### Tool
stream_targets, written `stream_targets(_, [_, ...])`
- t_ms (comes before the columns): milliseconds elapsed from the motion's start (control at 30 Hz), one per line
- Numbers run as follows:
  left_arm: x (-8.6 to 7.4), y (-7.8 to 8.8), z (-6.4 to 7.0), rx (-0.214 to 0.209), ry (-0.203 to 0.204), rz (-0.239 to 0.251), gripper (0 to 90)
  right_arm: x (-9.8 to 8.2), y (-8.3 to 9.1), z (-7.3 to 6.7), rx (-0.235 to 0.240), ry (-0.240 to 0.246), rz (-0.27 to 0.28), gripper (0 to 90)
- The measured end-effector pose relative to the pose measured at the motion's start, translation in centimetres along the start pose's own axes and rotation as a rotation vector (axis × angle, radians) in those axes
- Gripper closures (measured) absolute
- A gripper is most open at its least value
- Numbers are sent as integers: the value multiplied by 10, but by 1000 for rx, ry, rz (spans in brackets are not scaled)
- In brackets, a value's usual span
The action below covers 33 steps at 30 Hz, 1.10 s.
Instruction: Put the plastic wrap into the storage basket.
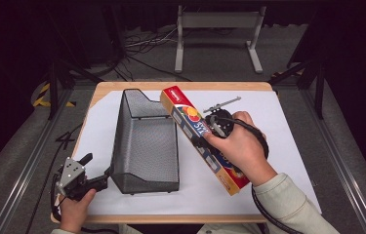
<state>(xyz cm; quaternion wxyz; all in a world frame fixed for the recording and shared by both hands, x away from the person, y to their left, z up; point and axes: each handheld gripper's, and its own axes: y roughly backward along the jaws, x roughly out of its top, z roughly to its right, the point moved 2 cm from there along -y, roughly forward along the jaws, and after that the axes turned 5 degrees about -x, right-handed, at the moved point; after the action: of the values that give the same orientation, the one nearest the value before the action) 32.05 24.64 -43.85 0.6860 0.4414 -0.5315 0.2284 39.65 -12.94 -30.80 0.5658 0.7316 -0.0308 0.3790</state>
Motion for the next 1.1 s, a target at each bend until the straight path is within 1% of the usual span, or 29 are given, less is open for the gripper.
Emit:
stream_targets(233, [0,0,0,1,-1,0,158,7,-4,-14,14,11,0,397])
stream_targets(367, [0,-1,0,1,-1,-3,159,10,-8,-20,14,19,-9,397])
stream_targets(533, [0,-1,0,1,-1,-2,159,15,-12,-24,21,20,-3,396])
stream_targets(600, [0,-1,0,2,0,-3,159,17,-15,-27,19,33,-2,396])
stream_targets(667, [0,-1,0,2,-1,-3,159,18,-17,-30,18,34,-5,396])
stream_targets(933, [0,0,0,1,-1,-2,159,20,-30,-40,15,31,-24,396])
stream_targets(1100, [0,0,0,2,0,-1,160,21,-42,-47,-1,28,-25,396])
